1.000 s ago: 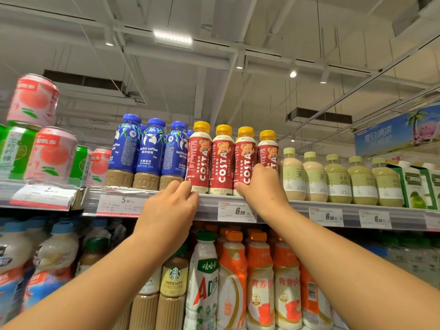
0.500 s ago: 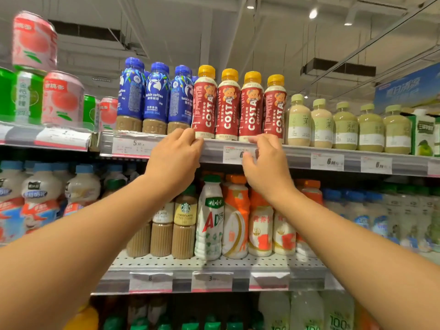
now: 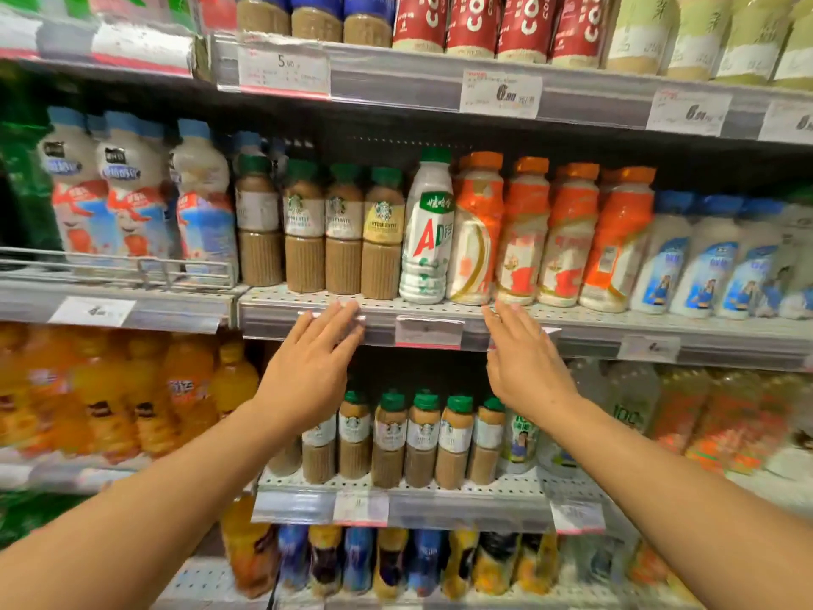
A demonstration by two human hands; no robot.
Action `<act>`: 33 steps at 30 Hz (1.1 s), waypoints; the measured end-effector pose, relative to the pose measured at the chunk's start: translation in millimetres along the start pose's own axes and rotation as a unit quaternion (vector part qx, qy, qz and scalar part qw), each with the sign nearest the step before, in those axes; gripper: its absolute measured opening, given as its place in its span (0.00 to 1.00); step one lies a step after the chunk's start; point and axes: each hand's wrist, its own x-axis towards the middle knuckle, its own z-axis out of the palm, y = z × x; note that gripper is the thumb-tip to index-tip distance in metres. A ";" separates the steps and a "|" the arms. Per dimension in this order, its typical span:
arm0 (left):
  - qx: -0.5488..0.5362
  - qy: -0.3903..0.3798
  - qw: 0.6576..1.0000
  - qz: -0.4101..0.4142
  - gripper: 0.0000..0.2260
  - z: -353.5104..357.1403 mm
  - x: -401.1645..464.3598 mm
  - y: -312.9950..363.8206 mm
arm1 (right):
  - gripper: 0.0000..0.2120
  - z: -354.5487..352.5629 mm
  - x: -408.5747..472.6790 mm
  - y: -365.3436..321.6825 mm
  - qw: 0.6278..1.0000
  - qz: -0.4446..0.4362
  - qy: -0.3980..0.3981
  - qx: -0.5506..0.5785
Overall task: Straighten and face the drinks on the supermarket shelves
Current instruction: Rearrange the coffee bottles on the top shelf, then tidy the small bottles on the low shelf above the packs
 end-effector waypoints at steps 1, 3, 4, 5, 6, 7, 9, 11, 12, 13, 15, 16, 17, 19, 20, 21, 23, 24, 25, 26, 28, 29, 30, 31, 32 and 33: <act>0.003 -0.001 1.000 -0.005 0.28 1.2 0.0 0.7 | 0.29 1.9 0.1 1.0 1.000 -0.003 0.013 -0.006; 0.017 0.003 1.000 -0.007 0.29 1.0 2.3 1.9 | 0.28 3.6 -0.4 2.4 0.999 -0.012 0.042 -0.010; 0.025 0.005 1.000 -0.007 0.31 -0.4 4.2 1.6 | 0.28 3.8 -0.4 3.3 0.998 -0.018 0.056 -0.007; 0.032 0.005 0.999 -0.006 0.32 -1.1 5.1 1.0 | 0.27 4.6 -0.4 3.7 0.998 -0.022 0.066 -0.003; 0.038 0.003 0.999 -0.005 0.33 -1.3 5.5 0.0 | 0.27 5.0 -0.1 3.9 0.997 -0.022 0.073 0.002; 0.041 -0.003 0.999 -0.004 0.33 -0.8 4.6 0.0 | 0.27 5.9 0.2 3.5 0.997 -0.019 0.077 0.006; 0.041 -0.014 0.999 -0.003 0.33 0.8 3.1 0.7 | 0.27 7.9 -0.3 1.6 0.996 -0.008 0.085 0.017; 0.042 -0.021 0.999 -0.005 0.33 -0.2 3.9 3.1 | 0.28 8.9 -2.7 -1.6 0.996 0.000 0.084 0.024; 0.046 -0.021 0.999 -0.008 0.33 -1.1 4.8 4.5 | 0.29 9.1 -3.5 -3.1 0.997 0.003 0.079 0.026; 0.050 -0.019 0.999 -0.010 0.33 -1.7 4.2 6.3 | 0.30 9.1 -4.3 -4.4 0.997 0.007 0.071 0.029; 0.046 -0.009 0.999 -0.014 0.32 0.3 -5.6 11.8 | 0.33 9.9 -9.3 -8.1 0.998 0.015 0.053 0.044; 0.032 -0.002 0.999 -0.013 0.31 4.9 -15.8 16.0 | 0.34 12.9 -15.7 -10.5 0.997 0.016 0.048 0.058; 0.012 0.001 1.000 -0.007 0.31 12.6 -30.5 22.0 | 0.33 19.2 -26.5 -13.6 0.995 0.016 0.046 0.081; -0.043 -0.012 0.999 0.008 0.30 35.9 -69.7 35.7 | 0.30 42.4 -59.8 -20.8 0.989 0.016 0.033 0.141; -0.067 -0.030 0.997 0.012 0.30 49.5 -91.7 42.4 | 0.29 58.4 -79.9 -24.3 0.987 0.016 0.011 0.161; -0.083 -0.058 0.995 0.008 0.30 62.4 -112.8 48.4 | 0.28 75.9 -99.5 -27.1 0.986 0.015 -0.022 0.166; -0.097 -0.143 0.985 -0.018 0.32 84.6 -146.8 56.6 | 0.29 111.4 -132.8 -28.7 0.982 0.028 -0.104 0.153; -0.097 -0.181 0.978 -0.036 0.33 94.9 -159.2 58.0 | 0.30 128.1 -145.3 -27.5 0.979 0.043 -0.138 0.145; -0.095 -0.210 0.972 -0.050 0.34 104.6 -168.4 58.1 | 0.31 143.6 -154.9 -25.5 0.976 0.054 -0.162 0.137; -0.093 -0.228 0.967 -0.059 0.34 113.6 -174.5 58.0 | 0.32 156.8 -162.3 -23.4 0.973 0.061 -0.177 0.131; -0.093 -0.255 0.960 -0.064 0.34 131.3 -180.2 57.1 | 0.34 177.8 -171.2 -19.2 0.969 0.066 -0.199 0.127; -0.092 -0.263 0.958 -0.071 0.34 139.6 -181.8 56.3 | 0.35 186.7 -174.3 -17.5 0.967 0.068 -0.209 0.126; -0.089 -0.274 0.954 -0.080 0.35 147.6 -182.9 55.1 | 0.35 194.8 -176.8 -15.9 0.966 0.071 -0.217 0.123; -0.084 -0.286 0.950 -0.089 0.35 155.3 -185.0 54.0 | 0.35 202.1 -178.9 -14.4 0.964 0.074 -0.226 0.120; -0.079 -0.298 0.946 -0.097 0.36 162.7 -188.1 53.4 | 0.36 208.7 -181.0 -13.5 0.961 0.078 -0.237 0.116; -0.079 -0.305 0.943 -0.104 0.36 169.7 -191.8 53.1 | 0.36 214.9 -183.1 -12.7 0.959 0.082 -0.246 0.111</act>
